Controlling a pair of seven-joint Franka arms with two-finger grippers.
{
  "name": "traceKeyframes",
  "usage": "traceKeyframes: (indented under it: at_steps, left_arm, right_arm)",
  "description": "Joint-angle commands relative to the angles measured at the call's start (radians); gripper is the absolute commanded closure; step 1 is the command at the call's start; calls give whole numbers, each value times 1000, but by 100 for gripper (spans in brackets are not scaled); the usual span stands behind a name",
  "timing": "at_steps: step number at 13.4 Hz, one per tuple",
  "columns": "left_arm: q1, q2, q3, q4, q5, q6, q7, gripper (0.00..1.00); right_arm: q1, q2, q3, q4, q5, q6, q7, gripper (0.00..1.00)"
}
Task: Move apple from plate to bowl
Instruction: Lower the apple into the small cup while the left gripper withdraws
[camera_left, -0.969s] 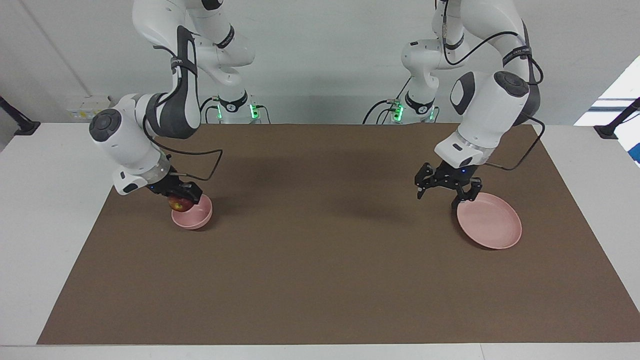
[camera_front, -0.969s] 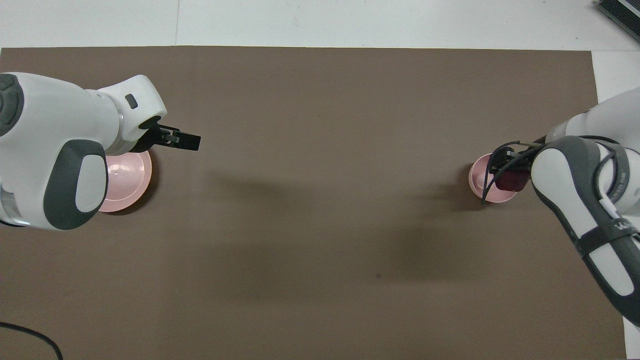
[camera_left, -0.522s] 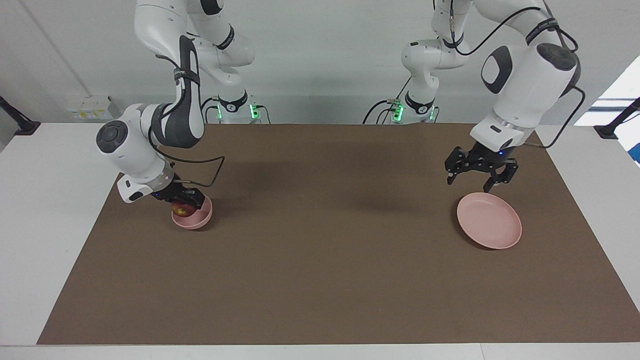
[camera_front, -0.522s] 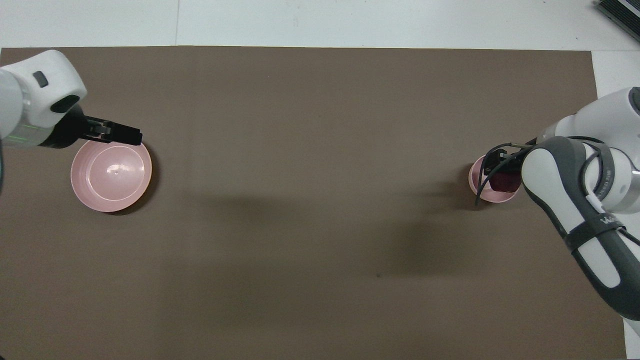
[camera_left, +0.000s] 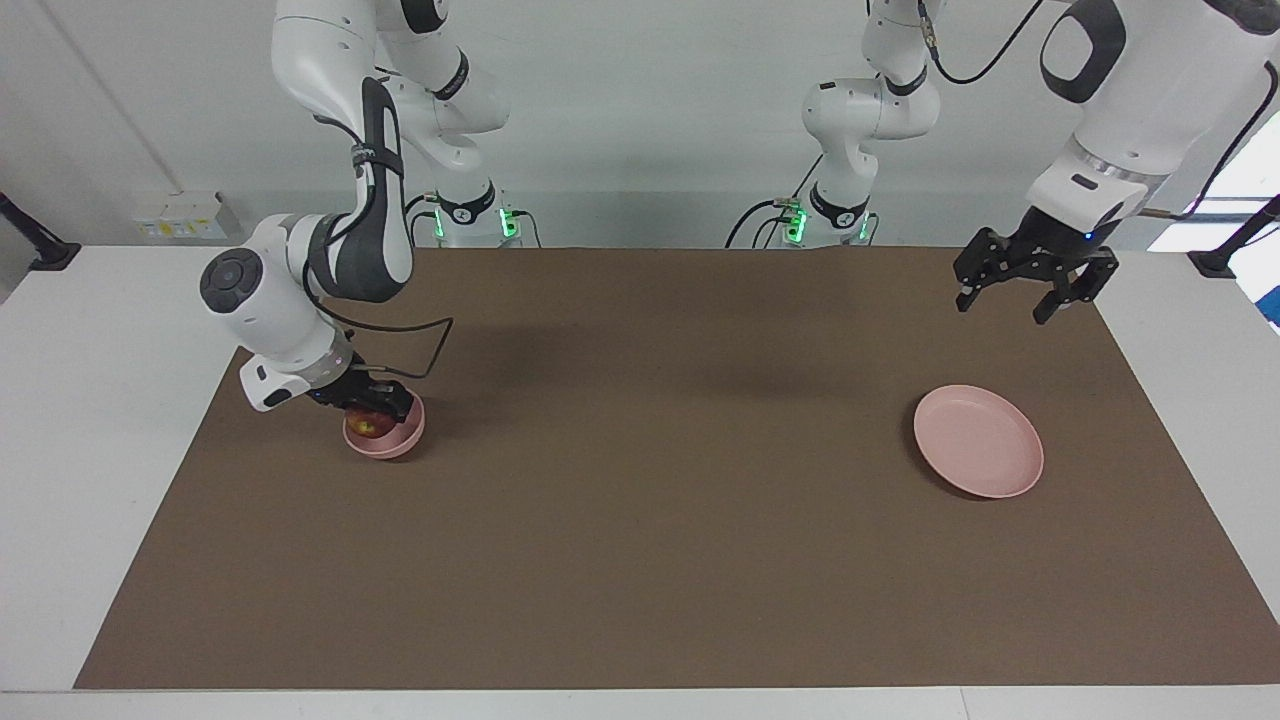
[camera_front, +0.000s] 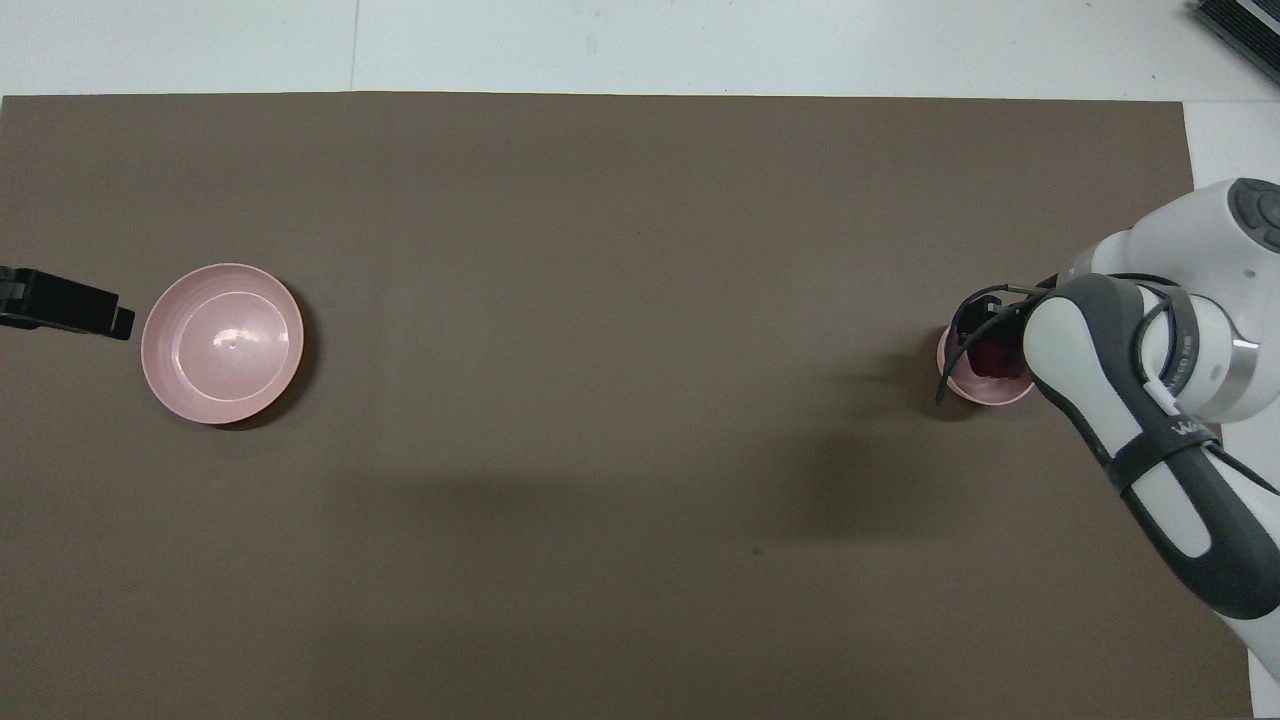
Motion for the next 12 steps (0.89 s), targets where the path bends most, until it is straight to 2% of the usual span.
traceKeyframes:
  at_steps: [1, 5, 6, 7, 9, 10, 12]
  left_arm:
    - [-11, -39, 6, -4, 23, -35, -13, 0]
    - [12, -39, 0, -2, 23, -63, -14, 0]
    - [12, -39, 3, -4, 24, -60, -16, 0]
    - [12, -40, 12, -4, 30, -58, -14, 0]
    - [12, -46, 14, -7, 46, -60, -13, 0]
    - [12, -47, 14, -7, 44, -60, -13, 0]
    - [10, -47, 14, -7, 44, -58, -13, 0]
  right_arm:
    - [-1, 12, 7, 2, -22, 28, -3, 100]
    - [-2, 13, 7, -1, -21, 30, -5, 100]
    - [-2, 18, 7, -1, -22, 30, -6, 98]
    - [-2, 21, 7, -1, -22, 32, -7, 91]
    - [-2, 21, 7, -1, -22, 32, -5, 86]
    - [-2, 24, 7, -1, -22, 33, -5, 80]
    - [-2, 24, 7, -1, -22, 36, -2, 55]
